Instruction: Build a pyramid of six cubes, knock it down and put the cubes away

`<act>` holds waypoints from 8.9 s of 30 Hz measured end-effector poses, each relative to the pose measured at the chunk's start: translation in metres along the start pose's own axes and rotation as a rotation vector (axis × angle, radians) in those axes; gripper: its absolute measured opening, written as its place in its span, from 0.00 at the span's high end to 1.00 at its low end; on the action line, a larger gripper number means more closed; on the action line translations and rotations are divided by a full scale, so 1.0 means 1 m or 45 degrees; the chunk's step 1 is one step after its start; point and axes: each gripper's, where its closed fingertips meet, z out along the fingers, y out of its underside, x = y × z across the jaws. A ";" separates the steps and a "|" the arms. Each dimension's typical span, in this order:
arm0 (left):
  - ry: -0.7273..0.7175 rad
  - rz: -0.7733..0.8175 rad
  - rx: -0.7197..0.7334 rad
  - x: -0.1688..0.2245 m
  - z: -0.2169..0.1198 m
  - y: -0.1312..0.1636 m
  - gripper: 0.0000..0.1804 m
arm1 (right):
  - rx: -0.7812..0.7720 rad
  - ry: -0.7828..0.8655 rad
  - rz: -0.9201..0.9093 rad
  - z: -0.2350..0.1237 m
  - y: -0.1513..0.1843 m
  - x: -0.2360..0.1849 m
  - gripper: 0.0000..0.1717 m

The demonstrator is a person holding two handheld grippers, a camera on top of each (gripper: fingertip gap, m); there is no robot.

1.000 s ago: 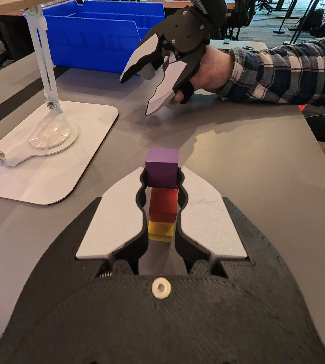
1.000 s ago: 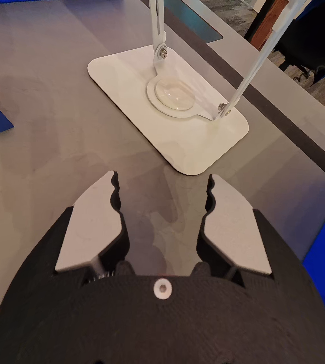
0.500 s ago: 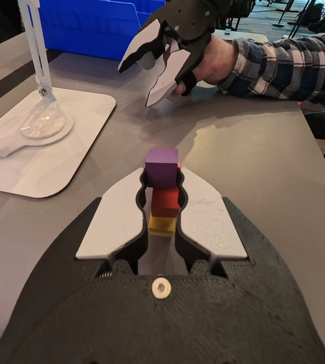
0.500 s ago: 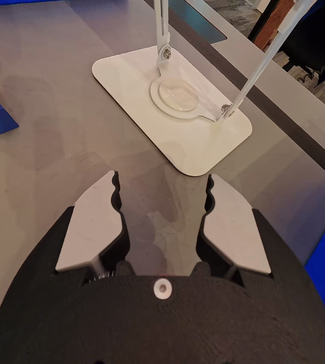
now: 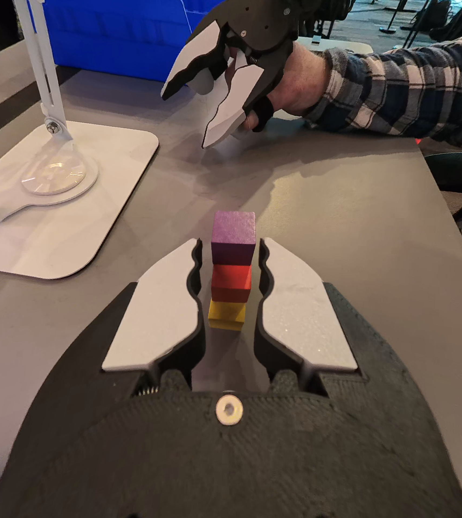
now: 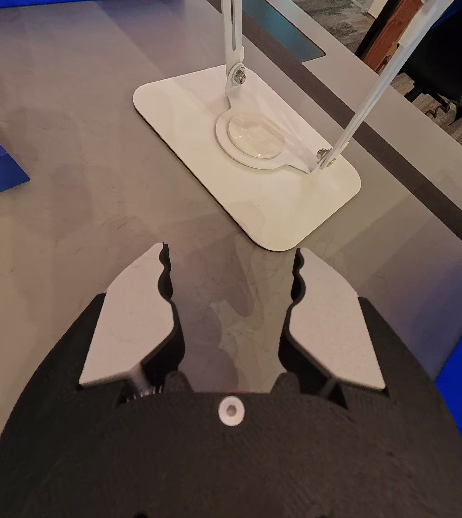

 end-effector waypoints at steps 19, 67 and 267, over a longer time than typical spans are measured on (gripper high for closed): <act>0.010 0.025 -0.005 0.001 -0.001 0.001 0.80 | 0.002 -0.024 -0.009 0.002 -0.002 -0.005 0.51; 0.047 0.112 -0.174 0.002 -0.007 0.025 0.85 | 0.145 -0.878 -0.281 0.035 -0.071 -0.176 0.83; 0.083 0.209 -0.258 0.000 0.000 0.026 0.84 | 0.087 -0.918 -0.263 0.022 -0.059 -0.173 0.83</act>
